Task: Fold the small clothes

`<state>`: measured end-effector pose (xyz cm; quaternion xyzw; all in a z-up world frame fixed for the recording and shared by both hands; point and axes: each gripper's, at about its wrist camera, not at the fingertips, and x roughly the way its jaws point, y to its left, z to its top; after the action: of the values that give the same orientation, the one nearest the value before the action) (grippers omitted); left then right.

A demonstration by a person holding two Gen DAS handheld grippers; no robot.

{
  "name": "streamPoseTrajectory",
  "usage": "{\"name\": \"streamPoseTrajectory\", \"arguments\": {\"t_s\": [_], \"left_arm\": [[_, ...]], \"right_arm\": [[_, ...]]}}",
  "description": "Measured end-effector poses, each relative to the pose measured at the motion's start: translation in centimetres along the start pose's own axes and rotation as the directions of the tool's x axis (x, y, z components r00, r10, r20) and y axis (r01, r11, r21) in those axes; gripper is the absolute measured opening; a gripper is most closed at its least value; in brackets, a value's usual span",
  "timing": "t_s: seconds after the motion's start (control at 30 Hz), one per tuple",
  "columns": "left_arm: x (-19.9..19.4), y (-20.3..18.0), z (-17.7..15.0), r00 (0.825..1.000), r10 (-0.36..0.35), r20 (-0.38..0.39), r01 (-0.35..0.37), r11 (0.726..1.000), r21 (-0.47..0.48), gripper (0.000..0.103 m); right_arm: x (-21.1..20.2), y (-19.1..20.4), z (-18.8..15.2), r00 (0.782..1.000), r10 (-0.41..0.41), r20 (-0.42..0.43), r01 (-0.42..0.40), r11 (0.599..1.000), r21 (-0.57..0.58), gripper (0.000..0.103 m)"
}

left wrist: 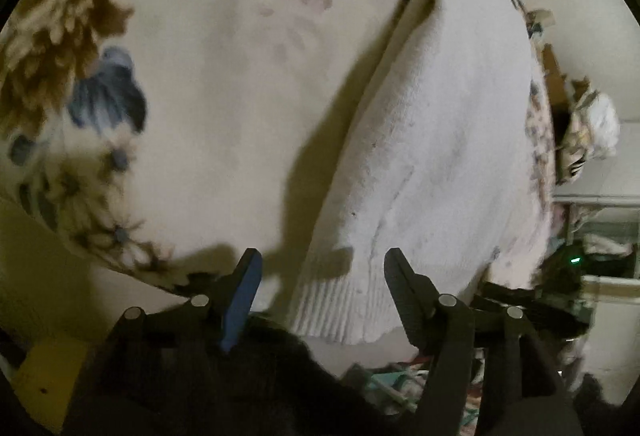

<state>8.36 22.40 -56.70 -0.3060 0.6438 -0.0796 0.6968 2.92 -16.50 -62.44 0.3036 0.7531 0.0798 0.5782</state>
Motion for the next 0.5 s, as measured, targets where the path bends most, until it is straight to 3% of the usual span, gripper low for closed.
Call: {"name": "streamPoseTrajectory", "arguments": {"t_s": [0.07, 0.17, 0.23, 0.3, 0.4, 0.43, 0.47, 0.5], "left_arm": [[0.8, 0.3, 0.1, 0.999, -0.046, -0.018, 0.046, 0.999, -0.008, 0.061], [2.8, -0.7, 0.1, 0.997, -0.044, -0.059, 0.047, 0.998, 0.035, 0.061], [3.1, -1.8, -0.2, 0.999, -0.008, -0.045, 0.012, 0.996, 0.091, 0.061], [3.1, -2.4, -0.4, 0.999, -0.019, -0.030, 0.023, 0.994, 0.108, 0.061], [3.2, -2.8, -0.5, 1.000, -0.019, -0.013, 0.021, 0.995, 0.099, 0.060], [3.3, -2.8, -0.5, 1.000, -0.025, -0.017, 0.027, 0.995, 0.093, 0.041], [3.5, -2.8, -0.5, 1.000, -0.020, -0.024, 0.022, 0.996, 0.087, 0.013], [3.6, -2.7, -0.4, 0.999, -0.021, -0.031, 0.023, 0.997, 0.078, 0.013]], "right_arm": [[0.6, 0.0, 0.5, 0.999, 0.041, -0.001, -0.041, 0.999, -0.009, 0.056], [1.8, -0.4, 0.3, 0.995, 0.096, 0.034, -0.096, 0.995, -0.016, 0.059], [1.9, -0.3, -0.1, 0.986, 0.161, 0.052, -0.161, 0.987, -0.011, 0.060], [2.1, -0.3, 0.1, 0.973, 0.230, 0.037, -0.230, 0.973, -0.003, 0.060], [3.4, 0.6, -0.3, 0.971, 0.238, 0.017, -0.237, 0.971, -0.018, 0.060], [3.7, 1.1, -0.4, 0.972, 0.236, 0.022, -0.235, 0.972, -0.029, 0.060], [3.8, 1.4, -0.4, 0.971, 0.238, 0.024, -0.238, 0.971, -0.027, 0.060], [4.0, 1.8, -0.2, 0.972, 0.232, 0.027, -0.231, 0.973, -0.021, 0.056]]}}
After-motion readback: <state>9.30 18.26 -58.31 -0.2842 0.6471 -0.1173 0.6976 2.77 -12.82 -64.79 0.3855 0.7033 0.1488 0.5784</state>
